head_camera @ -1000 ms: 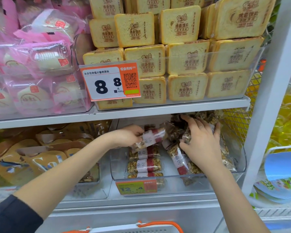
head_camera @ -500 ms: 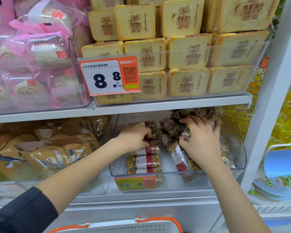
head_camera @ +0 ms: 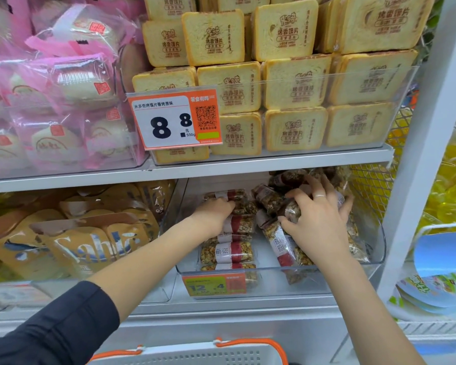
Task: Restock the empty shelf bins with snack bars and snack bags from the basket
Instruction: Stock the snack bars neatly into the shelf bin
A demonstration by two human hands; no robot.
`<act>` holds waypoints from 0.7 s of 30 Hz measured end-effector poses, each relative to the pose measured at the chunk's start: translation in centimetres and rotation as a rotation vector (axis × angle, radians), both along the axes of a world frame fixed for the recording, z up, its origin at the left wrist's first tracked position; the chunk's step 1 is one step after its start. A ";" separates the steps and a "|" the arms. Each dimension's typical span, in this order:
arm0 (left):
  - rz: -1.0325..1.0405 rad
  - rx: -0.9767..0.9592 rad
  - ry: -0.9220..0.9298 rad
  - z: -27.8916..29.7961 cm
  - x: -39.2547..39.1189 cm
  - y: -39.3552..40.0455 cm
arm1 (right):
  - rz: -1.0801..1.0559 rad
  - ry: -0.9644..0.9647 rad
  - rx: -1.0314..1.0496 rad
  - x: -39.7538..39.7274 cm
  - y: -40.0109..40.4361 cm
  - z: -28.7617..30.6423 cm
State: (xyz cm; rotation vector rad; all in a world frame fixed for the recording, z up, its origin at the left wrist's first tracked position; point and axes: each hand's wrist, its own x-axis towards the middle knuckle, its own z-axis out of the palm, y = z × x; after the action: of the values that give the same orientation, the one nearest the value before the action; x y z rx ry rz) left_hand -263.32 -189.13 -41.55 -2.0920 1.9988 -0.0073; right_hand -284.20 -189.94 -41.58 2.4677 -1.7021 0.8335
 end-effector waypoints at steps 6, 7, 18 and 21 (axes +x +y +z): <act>0.157 -0.062 0.169 -0.2 -0.1 0.4 | 0.075 -0.095 0.040 -0.9 0.8 -0.3; 0.160 -0.118 0.274 -0.1 -0.4 0.9 | 0.084 -0.135 0.017 -1.0 0.9 -0.4; 0.272 0.132 1.877 3.3 -7.9 1.9 | 0.397 -0.211 -0.052 -1.1 2.9 -1.3; 0.377 0.080 1.946 2.6 -7.1 2.1 | 0.438 -0.244 0.048 -1.6 2.8 -1.2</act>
State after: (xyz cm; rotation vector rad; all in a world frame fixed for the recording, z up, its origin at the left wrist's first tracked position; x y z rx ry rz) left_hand -270.46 -187.00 -38.95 -2.3323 1.6940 2.9453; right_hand -285.81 -187.10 -42.82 2.9287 -1.2550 1.1844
